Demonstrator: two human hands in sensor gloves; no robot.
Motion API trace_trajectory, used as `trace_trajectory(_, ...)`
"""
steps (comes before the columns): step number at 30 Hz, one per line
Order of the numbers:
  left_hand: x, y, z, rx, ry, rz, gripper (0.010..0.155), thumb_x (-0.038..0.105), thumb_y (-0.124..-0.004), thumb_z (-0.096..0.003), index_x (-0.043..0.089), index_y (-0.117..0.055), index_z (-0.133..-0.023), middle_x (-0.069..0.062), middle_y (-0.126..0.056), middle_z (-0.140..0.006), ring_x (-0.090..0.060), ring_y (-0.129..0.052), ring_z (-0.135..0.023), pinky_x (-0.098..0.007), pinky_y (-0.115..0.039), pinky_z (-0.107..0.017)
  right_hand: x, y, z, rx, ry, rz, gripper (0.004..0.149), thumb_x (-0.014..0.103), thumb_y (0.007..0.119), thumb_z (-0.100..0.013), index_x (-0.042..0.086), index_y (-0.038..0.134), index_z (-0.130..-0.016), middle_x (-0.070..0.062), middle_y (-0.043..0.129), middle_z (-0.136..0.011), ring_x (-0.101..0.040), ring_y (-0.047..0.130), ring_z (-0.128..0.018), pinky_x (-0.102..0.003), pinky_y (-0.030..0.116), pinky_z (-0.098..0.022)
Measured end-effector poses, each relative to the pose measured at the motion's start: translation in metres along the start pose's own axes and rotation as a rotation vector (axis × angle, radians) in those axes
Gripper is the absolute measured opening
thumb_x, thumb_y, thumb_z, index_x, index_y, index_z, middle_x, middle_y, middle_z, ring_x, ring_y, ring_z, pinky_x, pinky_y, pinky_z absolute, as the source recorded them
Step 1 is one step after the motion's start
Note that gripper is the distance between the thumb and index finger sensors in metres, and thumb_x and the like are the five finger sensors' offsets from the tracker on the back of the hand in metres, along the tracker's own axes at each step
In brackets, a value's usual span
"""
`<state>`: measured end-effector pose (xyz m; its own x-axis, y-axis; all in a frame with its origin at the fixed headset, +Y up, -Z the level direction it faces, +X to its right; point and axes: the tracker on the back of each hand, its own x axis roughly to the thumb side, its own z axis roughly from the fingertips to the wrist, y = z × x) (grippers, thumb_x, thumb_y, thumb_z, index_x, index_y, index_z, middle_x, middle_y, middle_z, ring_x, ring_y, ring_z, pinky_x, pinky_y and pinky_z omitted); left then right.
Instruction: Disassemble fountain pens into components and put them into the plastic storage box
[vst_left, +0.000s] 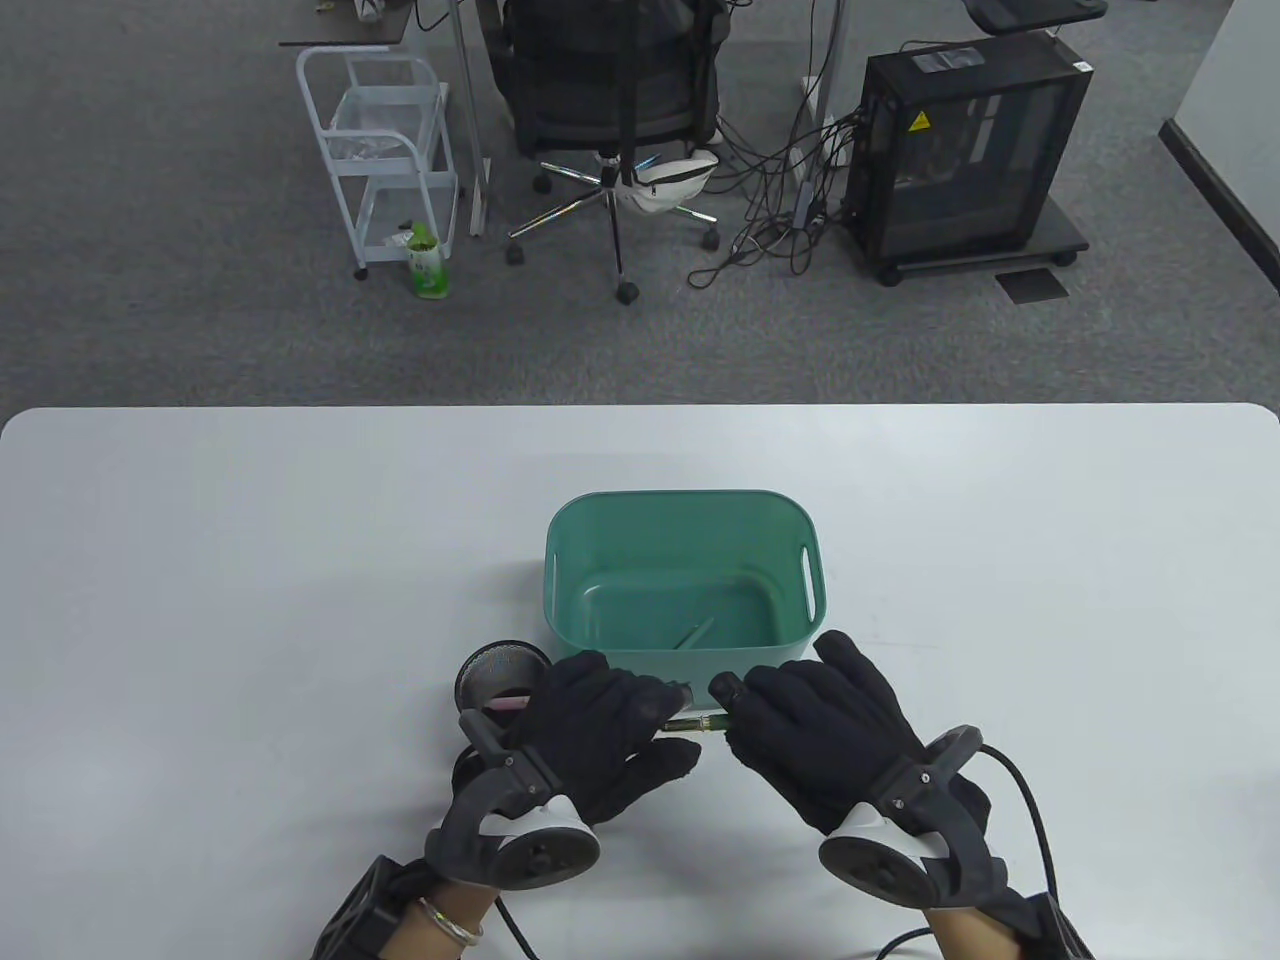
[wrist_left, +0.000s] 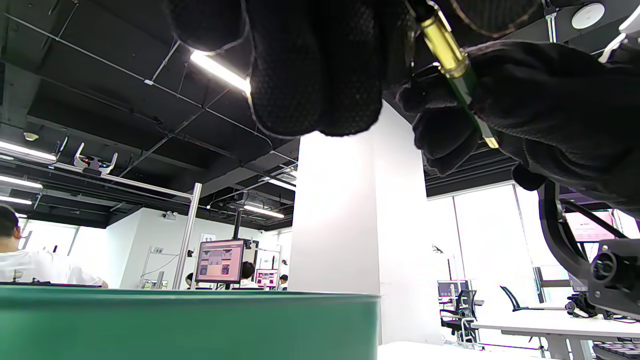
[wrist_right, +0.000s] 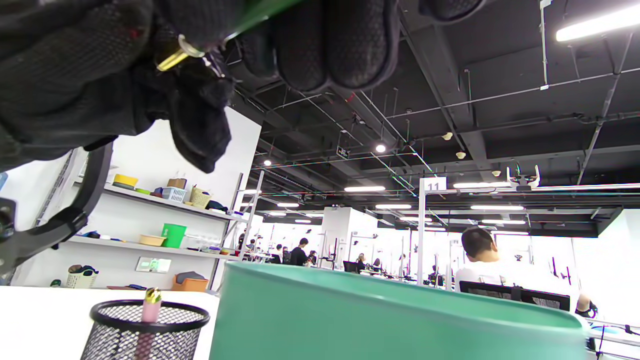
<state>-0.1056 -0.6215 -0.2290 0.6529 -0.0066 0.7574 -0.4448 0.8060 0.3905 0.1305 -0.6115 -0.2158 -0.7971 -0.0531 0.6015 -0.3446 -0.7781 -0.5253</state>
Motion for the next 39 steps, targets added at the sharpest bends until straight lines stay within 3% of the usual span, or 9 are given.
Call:
trace_trajectory(4, 0.0001, 0.0005, 0.0006, 0.004, 0.001, -0.008, 0.061, 0.058, -0.066, -0.064, 0.012, -0.071, -0.104, -0.007, -0.092, -0.095, -0.025, -0.093, -0.082, -0.053, -0.064, -0.076, -0.0013, 0.0, -0.0001, -0.002, 0.005, 0.0, 0.045, 0.048, 0.069, -0.058, 0.032, 0.081, -0.098, 0.007, 0.083, -0.092, -0.015, 0.084, -0.082, -0.053, 0.054, -0.081)
trace_trajectory(12, 0.0019, 0.0009, 0.0007, 0.011, -0.006, -0.026, 0.045, 0.047, -0.072, -0.0661, 0.015, -0.073, -0.097, -0.003, -0.094, -0.09, -0.022, -0.095, -0.078, -0.051, -0.065, -0.076, -0.0012, 0.0005, -0.0004, -0.003, 0.003, 0.005, 0.045, 0.048, 0.069, -0.058, 0.032, 0.081, -0.098, 0.007, 0.083, -0.092, -0.014, 0.084, -0.082, -0.053, 0.054, -0.081)
trace_trajectory(30, 0.0013, 0.0003, 0.0012, 0.029, 0.0, -0.01, 0.049, 0.047, -0.055, -0.0688, 0.012, -0.084, -0.087, -0.004, -0.102, -0.075, -0.022, -0.101, -0.064, -0.049, -0.07, -0.071, 0.0013, 0.0016, -0.0003, -0.016, -0.006, 0.003, 0.046, 0.048, 0.069, -0.058, 0.031, 0.081, -0.098, 0.006, 0.083, -0.091, -0.014, 0.084, -0.081, -0.053, 0.054, -0.081)
trace_trajectory(39, 0.0005, 0.0, 0.0013, 0.03, 0.003, -0.009, 0.05, 0.047, -0.053, -0.069, 0.012, -0.087, -0.084, -0.003, -0.104, -0.071, -0.021, -0.102, -0.061, -0.049, -0.071, -0.069, 0.0021, 0.0019, 0.0, -0.02, -0.007, 0.007, 0.045, 0.048, 0.069, -0.058, 0.031, 0.081, -0.098, 0.007, 0.083, -0.091, -0.014, 0.084, -0.081, -0.053, 0.054, -0.081)
